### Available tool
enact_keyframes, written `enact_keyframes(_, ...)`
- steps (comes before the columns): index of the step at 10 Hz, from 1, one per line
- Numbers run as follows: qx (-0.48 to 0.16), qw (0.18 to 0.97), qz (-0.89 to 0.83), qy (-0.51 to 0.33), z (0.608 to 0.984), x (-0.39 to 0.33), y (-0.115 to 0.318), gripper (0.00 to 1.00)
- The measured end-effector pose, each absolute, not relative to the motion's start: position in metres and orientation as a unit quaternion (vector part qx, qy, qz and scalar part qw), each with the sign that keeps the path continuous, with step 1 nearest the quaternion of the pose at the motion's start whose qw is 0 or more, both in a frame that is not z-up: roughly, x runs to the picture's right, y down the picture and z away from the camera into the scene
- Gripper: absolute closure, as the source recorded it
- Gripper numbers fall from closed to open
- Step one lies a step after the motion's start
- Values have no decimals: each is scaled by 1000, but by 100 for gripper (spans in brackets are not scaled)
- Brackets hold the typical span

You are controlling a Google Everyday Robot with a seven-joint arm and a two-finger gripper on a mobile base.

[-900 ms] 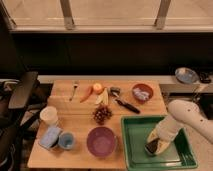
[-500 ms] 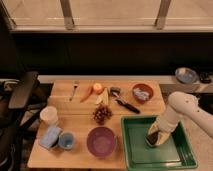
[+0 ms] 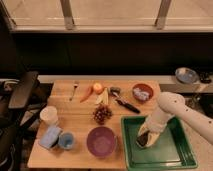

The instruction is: Wipe tray with eraser

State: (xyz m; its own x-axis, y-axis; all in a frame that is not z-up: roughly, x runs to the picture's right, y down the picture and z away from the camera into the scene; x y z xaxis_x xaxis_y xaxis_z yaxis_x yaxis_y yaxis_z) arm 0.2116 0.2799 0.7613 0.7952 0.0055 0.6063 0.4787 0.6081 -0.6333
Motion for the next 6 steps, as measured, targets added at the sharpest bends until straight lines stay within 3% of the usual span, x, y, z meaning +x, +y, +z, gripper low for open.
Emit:
enact_keyframes(3, -421, 849, -131, -292, 732, 217, 309, 98)
enact_keyframes(6, -427, 858, -106, -266, 729, 257, 307, 98)
